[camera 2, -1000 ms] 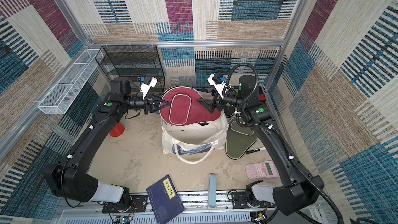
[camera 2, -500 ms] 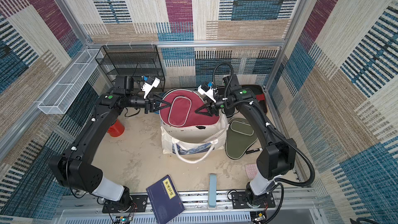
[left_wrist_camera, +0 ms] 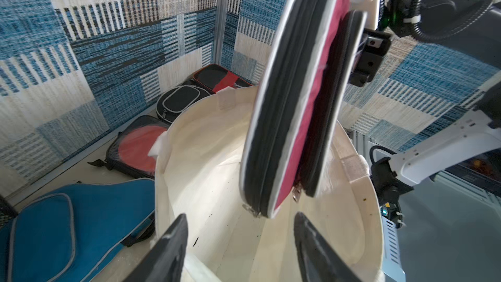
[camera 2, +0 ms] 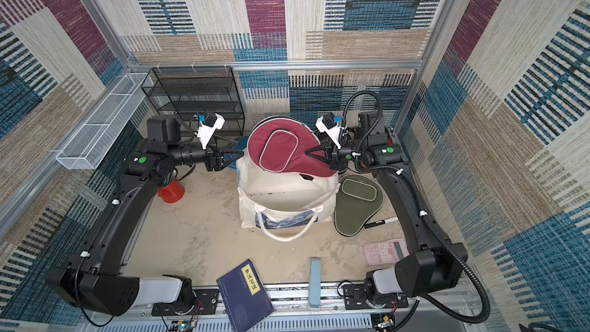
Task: Remove the ping pong set from the canvas bag
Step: Pick up the ping pong set from the canvas bag.
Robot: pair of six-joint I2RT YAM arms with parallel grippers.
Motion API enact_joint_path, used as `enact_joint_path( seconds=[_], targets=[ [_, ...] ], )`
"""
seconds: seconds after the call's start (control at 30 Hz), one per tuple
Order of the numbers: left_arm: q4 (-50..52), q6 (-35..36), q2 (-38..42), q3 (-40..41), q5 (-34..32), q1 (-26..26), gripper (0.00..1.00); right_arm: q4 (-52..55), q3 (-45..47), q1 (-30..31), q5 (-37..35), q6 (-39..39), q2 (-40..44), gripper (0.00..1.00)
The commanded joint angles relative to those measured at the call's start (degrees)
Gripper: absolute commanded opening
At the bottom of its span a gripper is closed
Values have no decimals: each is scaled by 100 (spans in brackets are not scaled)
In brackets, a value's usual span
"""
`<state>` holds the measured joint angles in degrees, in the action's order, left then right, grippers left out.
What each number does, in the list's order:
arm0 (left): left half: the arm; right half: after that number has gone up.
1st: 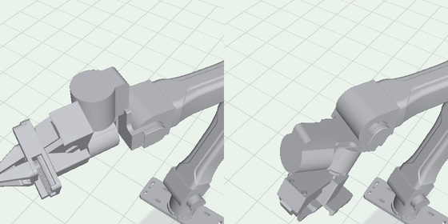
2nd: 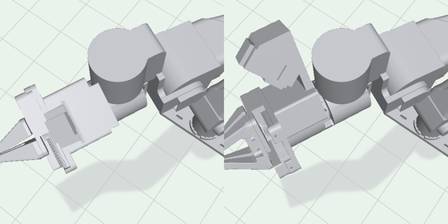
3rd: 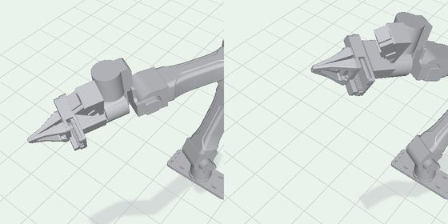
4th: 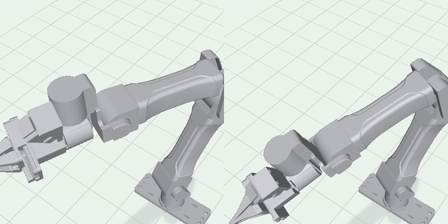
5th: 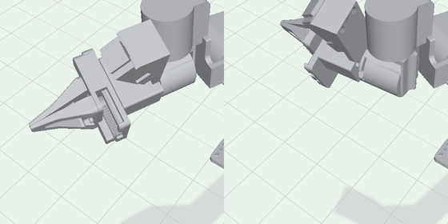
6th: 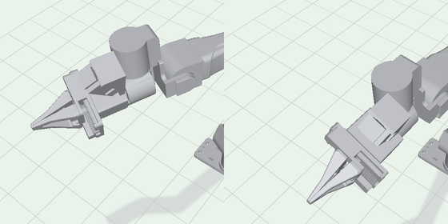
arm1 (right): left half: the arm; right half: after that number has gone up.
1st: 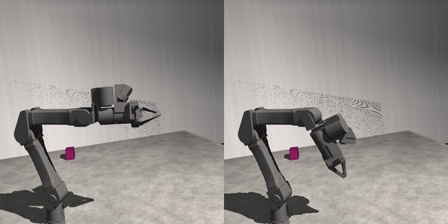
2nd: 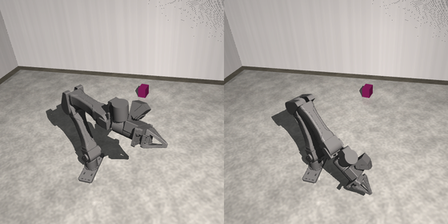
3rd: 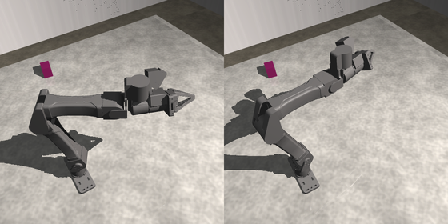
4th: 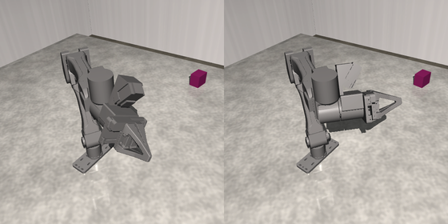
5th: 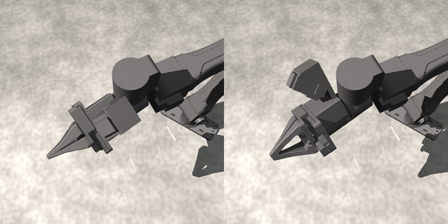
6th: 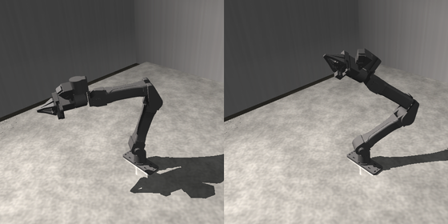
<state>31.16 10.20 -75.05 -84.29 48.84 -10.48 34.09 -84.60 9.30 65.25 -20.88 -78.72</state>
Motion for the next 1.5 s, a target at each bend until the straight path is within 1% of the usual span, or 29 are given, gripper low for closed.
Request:
enact_joint_path(
  seconds=[0.0,0.03,0.07,0.1,0.13,0.2,0.3,0.37,0.43,0.57,0.7,0.9,1.03,1.13,1.17,1.2,1.23,1.27,1.47],
  targets=[
    [-1273,-979,281,529,-111,37,71,-2061,269,-31,475,1509,276,0],
    [-1730,-1356,314,756,66,37,72,-2654,441,-32,520,2019,357,0],
    [-2248,-1768,323,989,213,31,74,-3230,600,-33,543,2508,425,0],
    [-2824,-2197,323,1228,340,22,83,-3831,768,-31,548,3025,489,0],
    [-3461,-2623,330,1498,331,7,91,-4530,974,-31,540,3586,542,0],
    [-4654,-3216,381,2006,156,-61,93,-5526,1250,-29,410,4497,572,0],
    [-5884,-3751,326,2360,137,-183,94,-6457,1513,-25,212,5480,527,0],
    [-6400,-3891,289,2450,183,-314,94,-6917,1679,-16,167,5929,482,0],
    [-6876,-3933,246,2525,188,-450,95,-7081,1812,1,28,6131,463,0],
    [-7112,-3920,97,2432,236,-675,96,-7564,2014,162,0,6466,394,0],
    [-7238,-3971,-74,2291,266,-849,96,-7771,2081,411,-99,6570,279,0],
    [-7376,-4102,-201,2113,290,-888,93,-8113,2249,581,-186,6717,190,0],
    [-7390,-4237,-248,2012,525,-903,93,-8409,2408,588,-282,6879,193,0],
    [-6946,-4073,-200,2003,553,-905,92,-8407,2417,566,-370,6846,230,0],
    [-6579,-3926,-176,1983,463,-909,92,-8386,2397,543,-392,6826,245,0],
    [-5926,-3677,-161,1900,329,-910,92,-8328,2351,504,-420,6796,251,0],
    [-5526,-3467,-168,1856,277,-912,91,-8284,2310,471,-438,6768,254,0],
    [-5416,-3402,-177,1890,281,-908,91,-8298,2274,437,-443,6764,238,0],
    [-5849,-3671,-222,2142,444,-918,91,-8451,1979,265,-293,6945,15,0]
  ],
)
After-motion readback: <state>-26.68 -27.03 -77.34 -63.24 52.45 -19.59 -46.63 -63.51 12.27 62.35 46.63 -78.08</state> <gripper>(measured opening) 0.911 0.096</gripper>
